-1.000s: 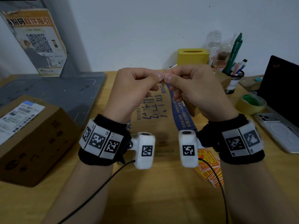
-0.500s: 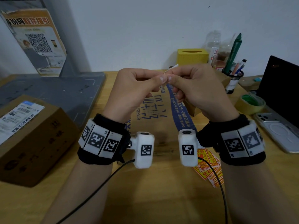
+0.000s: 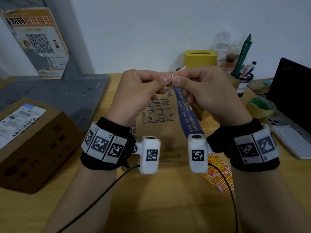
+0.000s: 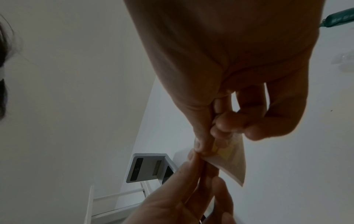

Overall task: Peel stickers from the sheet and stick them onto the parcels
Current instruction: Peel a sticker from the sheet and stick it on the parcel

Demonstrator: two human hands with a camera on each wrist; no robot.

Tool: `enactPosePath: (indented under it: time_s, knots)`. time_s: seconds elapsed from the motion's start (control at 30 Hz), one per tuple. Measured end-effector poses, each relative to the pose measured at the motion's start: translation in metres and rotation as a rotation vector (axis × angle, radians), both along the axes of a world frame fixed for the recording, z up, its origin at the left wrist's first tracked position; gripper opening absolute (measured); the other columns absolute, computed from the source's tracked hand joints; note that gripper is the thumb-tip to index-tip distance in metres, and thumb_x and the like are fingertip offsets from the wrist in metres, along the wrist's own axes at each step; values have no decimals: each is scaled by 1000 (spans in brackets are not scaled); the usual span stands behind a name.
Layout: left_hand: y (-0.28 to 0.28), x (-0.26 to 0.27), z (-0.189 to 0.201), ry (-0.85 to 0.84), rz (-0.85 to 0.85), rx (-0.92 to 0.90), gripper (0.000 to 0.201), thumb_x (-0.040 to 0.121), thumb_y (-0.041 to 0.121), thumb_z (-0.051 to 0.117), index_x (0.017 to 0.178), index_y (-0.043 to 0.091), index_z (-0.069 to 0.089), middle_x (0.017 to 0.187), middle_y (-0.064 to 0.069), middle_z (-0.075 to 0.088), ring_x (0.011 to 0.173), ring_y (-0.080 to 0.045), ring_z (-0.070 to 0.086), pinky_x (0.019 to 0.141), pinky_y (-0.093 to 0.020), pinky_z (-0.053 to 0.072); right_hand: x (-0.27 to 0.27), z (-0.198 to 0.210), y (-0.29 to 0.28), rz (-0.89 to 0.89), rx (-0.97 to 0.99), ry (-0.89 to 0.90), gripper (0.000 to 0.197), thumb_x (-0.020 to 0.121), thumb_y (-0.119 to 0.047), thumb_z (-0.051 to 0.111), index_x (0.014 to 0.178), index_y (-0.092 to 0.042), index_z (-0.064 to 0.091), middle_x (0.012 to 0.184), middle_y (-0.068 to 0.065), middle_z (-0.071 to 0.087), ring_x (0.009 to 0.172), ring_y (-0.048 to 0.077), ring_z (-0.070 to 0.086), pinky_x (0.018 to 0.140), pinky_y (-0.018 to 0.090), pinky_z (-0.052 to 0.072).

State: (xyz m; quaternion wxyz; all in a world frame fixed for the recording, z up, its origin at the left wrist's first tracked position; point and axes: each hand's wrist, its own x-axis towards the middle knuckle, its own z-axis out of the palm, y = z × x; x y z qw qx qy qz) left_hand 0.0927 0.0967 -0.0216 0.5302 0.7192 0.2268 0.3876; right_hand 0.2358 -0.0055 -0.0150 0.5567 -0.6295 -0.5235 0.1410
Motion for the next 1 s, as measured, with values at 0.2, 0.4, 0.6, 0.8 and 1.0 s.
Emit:
enactPosePath:
  time_s: [0.2, 0.4, 0.6, 0.8, 1.0]
  knots:
    - [-1, 0, 1, 14, 17, -4, 11, 93, 21, 69, 94, 22, 80, 84, 1, 79, 72, -7, 70, 66, -24, 53, -2, 0, 0, -21, -4, -22, 13, 97, -17, 67, 88, -17, 76, 60, 4, 58, 45, 13, 51, 46, 22, 47]
    - [-1, 0, 2, 21, 28, -8, 12, 93, 22, 69, 96, 21, 80, 87, 1, 80, 74, -9, 70, 69, -27, 54, -2, 1, 1, -49, -4, -10, 13, 96, -15, 68, 89, -9, 76, 57, 1, 59, 43, 12, 50, 45, 22, 46]
    - [0, 0, 1, 28, 35, 0, 11, 90, 25, 72, 95, 19, 80, 87, 1, 80, 75, -11, 71, 68, -28, 54, -4, 0, 1, -29, -29, 22, 12, 96, -12, 68, 91, -6, 76, 57, 1, 57, 46, 9, 50, 44, 22, 47]
    - [3, 2, -1, 38, 27, -17, 11, 93, 21, 68, 92, 18, 79, 86, -1, 78, 72, -8, 70, 64, -24, 52, -7, 2, 1, -35, -47, 81, 12, 95, -15, 68, 86, -11, 75, 60, 5, 60, 50, 13, 51, 45, 23, 48]
    - [3, 3, -2, 45, 25, -19, 11, 94, 20, 67, 91, 18, 77, 85, 0, 77, 70, -6, 69, 63, -23, 51, -5, 0, 2, -47, -55, 109, 11, 94, -13, 68, 87, -7, 74, 61, 8, 58, 49, 12, 51, 46, 25, 47]
